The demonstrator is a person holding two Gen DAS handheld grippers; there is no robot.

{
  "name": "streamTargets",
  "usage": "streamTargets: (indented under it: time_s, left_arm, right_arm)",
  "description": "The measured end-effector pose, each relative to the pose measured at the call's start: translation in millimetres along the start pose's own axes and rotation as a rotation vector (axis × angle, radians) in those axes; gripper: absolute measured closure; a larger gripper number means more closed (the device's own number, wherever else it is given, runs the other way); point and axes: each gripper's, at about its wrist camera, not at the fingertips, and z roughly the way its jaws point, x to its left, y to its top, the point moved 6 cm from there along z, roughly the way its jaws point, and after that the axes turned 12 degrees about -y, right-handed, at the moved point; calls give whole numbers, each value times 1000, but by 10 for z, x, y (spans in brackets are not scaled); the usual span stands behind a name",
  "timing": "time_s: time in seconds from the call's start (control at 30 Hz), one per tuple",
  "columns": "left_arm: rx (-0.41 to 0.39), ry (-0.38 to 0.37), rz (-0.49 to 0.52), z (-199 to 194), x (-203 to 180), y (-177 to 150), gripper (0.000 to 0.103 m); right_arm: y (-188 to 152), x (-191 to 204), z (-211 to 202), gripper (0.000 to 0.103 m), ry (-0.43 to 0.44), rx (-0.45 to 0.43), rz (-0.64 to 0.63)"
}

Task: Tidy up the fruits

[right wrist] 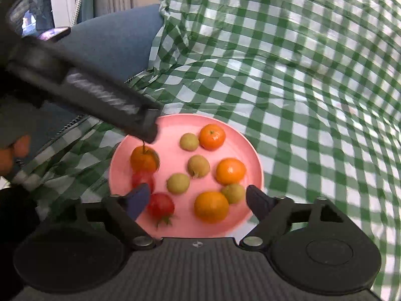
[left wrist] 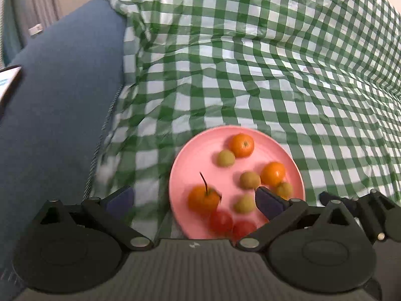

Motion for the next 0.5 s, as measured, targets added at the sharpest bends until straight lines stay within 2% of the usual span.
streamTargets:
  time_s: [0.2,0.3,0.5]
  left_arm:
    - [-8,37,-76,-650,-51,-492,0]
    - [-18,55,-98,-903,-110,-695,0]
    - [-44,78,-97,-1261,-267,-997,0]
  right_arm:
    - [-222,-337,-592,10,-36,30,90]
    - [-248,-505,-919,7,-92,-15,116]
    - [-322,-515,-1433,4,-99,-102,89]
